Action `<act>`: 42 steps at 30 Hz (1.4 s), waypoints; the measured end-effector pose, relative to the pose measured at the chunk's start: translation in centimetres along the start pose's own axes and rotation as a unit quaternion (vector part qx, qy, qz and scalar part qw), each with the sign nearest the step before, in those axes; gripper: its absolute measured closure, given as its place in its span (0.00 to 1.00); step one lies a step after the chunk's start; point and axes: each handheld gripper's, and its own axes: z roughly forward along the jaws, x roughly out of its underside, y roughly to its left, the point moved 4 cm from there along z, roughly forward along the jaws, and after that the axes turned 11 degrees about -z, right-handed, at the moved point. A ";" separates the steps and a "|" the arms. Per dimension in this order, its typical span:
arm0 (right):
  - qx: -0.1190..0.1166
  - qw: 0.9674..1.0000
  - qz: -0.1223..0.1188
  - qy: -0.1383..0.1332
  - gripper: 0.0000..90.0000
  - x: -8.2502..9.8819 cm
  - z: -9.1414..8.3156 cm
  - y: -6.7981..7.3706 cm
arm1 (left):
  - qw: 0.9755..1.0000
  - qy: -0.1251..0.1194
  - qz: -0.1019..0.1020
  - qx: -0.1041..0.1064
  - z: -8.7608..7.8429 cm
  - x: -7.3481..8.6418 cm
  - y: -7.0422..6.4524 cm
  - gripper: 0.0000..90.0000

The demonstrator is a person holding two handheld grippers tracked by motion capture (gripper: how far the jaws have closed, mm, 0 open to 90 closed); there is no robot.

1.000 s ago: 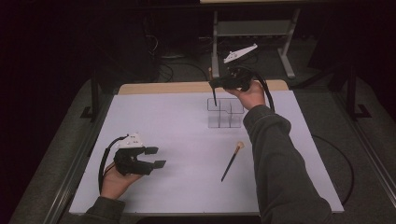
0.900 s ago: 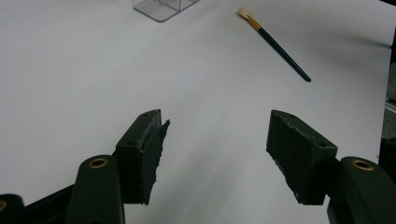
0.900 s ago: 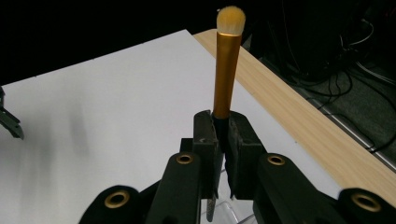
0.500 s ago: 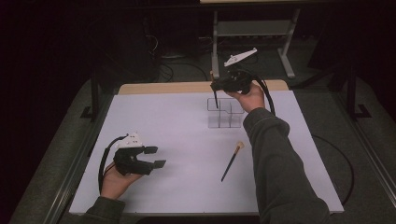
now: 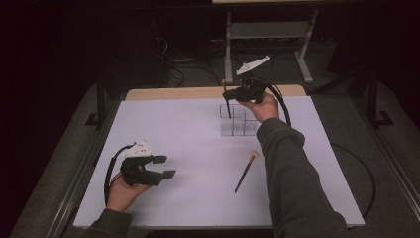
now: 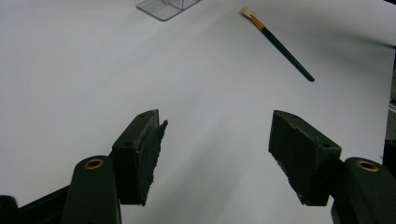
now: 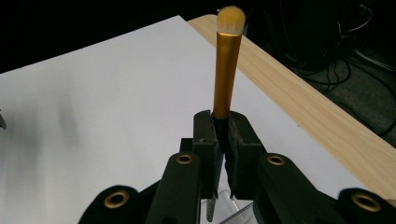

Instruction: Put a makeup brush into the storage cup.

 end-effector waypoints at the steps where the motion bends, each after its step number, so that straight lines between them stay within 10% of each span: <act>1: 0.000 1.000 0.001 -0.001 0.92 0.1 0.0 0.0 | 1.000 -0.001 -0.003 0.001 0.0 0.0 0.0 0.37; 42: -0.002 1.000 0.011 0.013 0.91 2.0 1.1 0.6 | 1.000 0.001 -0.015 0.004 0.3 0.2 -0.1 0.37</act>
